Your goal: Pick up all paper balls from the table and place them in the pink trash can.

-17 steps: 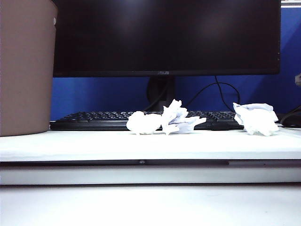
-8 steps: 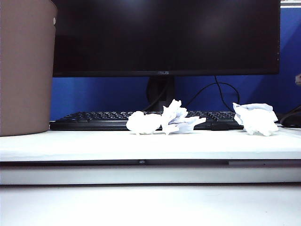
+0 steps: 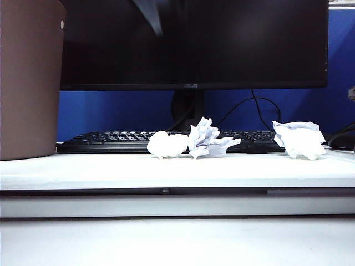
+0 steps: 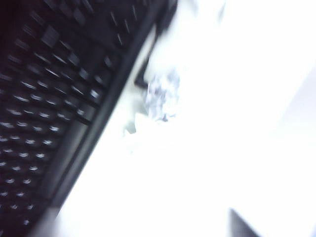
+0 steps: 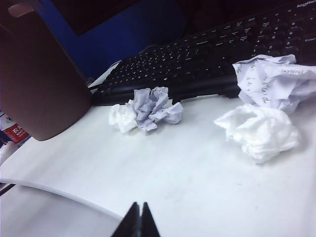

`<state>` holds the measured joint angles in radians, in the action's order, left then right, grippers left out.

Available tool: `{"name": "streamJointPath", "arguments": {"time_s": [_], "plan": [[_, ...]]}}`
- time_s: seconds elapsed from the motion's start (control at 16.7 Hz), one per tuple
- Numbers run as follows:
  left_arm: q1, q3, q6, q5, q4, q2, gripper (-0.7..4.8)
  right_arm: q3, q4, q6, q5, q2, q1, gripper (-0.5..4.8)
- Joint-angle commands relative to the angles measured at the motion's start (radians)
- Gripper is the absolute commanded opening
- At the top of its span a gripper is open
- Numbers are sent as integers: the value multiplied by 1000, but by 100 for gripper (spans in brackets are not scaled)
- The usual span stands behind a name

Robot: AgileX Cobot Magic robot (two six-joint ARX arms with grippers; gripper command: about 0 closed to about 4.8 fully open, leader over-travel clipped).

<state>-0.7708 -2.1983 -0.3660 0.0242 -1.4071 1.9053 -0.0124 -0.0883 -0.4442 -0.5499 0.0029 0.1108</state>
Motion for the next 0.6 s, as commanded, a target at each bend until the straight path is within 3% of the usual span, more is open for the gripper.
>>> {"name": "streamJointPath", "arguments": {"time_s": [0.06,0.36,0.6], "plan": [[16,0,3,104,3,87,479,-4,11,3,-10,-2,0,23],[84,0,39,98,-3,196,479,-4,11,3,-10,-2,0,23],[107,0,45,-31,-5,219,479,-4,13,4,-5,-2,0,23]]}}
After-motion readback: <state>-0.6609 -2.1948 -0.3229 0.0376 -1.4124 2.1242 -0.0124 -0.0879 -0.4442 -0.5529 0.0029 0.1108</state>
